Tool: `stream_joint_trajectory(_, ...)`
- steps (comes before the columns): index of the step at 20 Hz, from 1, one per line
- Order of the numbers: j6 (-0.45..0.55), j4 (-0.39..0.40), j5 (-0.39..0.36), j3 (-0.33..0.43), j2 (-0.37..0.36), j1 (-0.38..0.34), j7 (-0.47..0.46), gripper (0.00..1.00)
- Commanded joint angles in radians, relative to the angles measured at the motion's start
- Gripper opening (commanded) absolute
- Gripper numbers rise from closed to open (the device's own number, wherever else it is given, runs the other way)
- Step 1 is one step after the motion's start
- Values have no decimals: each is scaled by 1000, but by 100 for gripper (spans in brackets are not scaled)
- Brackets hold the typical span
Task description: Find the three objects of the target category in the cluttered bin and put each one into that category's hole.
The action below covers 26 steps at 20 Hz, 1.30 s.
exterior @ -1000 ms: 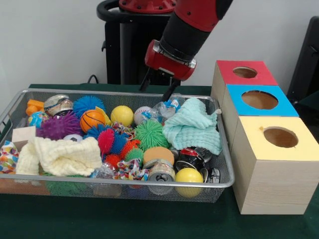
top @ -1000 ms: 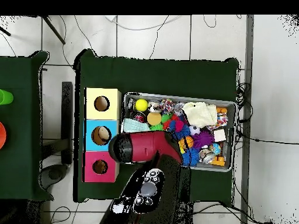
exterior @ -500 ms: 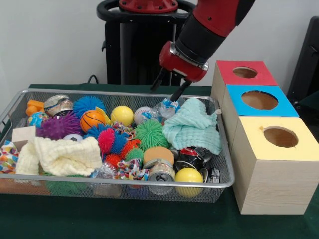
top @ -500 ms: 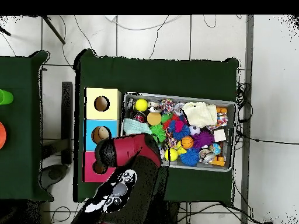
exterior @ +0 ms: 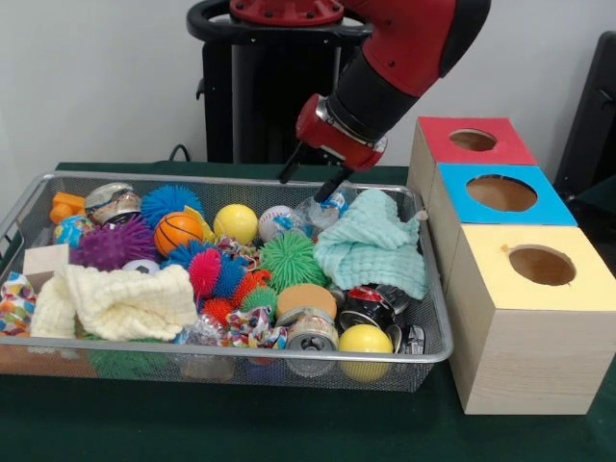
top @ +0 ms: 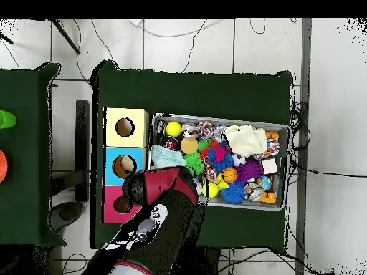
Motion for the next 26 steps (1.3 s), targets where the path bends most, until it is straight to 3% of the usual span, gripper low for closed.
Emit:
stream_joint_trajectory(1, 66, -79, 74, 25, 30, -27, 236, 100)
stream_joint_trajectory(8, 303, -216, 153, 61, 58, -94, 194, 100)
stream_joint_trajectory(19, 546, -433, 201, 39, 121, -67, 271, 100)
stream_joint_trajectory(21, 535, -469, 197, 25, 154, -60, 296, 100)
stream_joint_trajectory(24, 321, -493, 178, 31, 237, -108, 298, 100)
stream_joint_trajectory(26, 197, -557, 163, 34, 328, -160, 292, 100)
